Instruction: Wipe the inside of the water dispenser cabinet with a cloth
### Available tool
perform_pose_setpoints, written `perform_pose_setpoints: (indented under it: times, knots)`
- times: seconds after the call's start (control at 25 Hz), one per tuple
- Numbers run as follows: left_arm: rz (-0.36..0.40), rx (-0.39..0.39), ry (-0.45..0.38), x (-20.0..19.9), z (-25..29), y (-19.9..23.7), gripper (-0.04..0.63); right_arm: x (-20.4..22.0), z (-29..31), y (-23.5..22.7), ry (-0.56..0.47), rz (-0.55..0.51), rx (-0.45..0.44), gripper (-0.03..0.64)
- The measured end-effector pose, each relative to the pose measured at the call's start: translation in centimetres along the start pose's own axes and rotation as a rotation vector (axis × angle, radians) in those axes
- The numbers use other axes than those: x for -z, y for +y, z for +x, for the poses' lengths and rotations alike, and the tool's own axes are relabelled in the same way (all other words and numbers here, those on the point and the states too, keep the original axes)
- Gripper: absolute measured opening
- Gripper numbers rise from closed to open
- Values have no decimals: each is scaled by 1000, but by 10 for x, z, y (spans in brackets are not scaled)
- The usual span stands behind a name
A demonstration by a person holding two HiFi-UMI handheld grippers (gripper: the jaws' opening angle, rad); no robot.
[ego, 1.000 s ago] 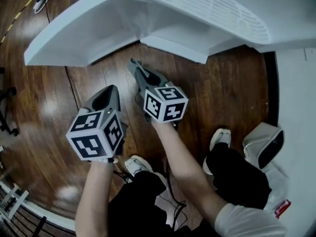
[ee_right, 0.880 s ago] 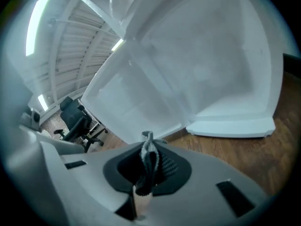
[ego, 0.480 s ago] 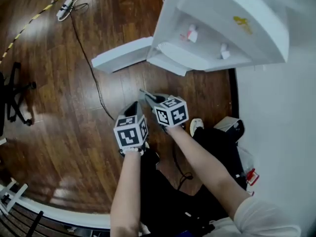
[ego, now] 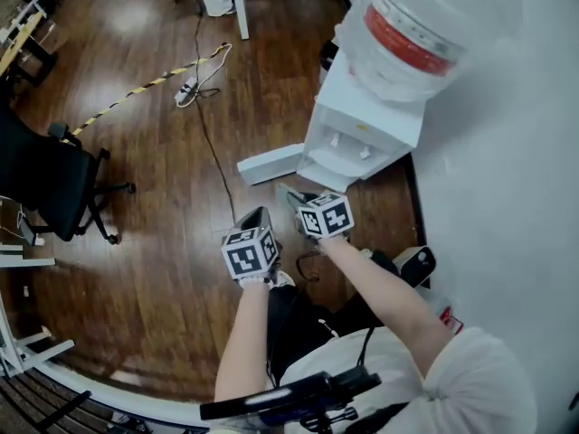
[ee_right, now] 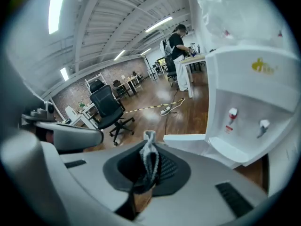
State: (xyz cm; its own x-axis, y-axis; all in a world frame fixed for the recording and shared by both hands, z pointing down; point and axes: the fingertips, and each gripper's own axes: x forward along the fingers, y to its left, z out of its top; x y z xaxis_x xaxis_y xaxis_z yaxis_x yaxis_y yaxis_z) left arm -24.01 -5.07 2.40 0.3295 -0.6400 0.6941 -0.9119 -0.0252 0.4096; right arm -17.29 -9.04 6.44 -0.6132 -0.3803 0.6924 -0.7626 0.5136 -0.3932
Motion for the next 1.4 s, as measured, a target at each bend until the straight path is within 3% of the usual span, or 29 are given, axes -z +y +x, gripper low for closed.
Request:
perform_pose_setpoints:
  times: [0.16,0.4,0.68,0.88,1.2,1.4]
  knots:
    - [45,61,-17,-32,-44,-36,-9,-36,-52,31,-39,9,38,35]
    - [108,143,-27,-28,-78,-114,-9,-57,-159,40,-198,43,52,36]
    - [128,208,-114,33,-143,-212,-9,-14,-314,45,-370,-16,54,35]
    - [145,234,-178,92,-203,-274,-9,49,-404,55,-428,-60,43,35]
    - [212,284,-193,149,-261,-333,-9,124,-487,60,-490,-51,65,35]
    - [225,323,-174,160,-269,-331,-9,147,-498,67,-502,-13,114,34]
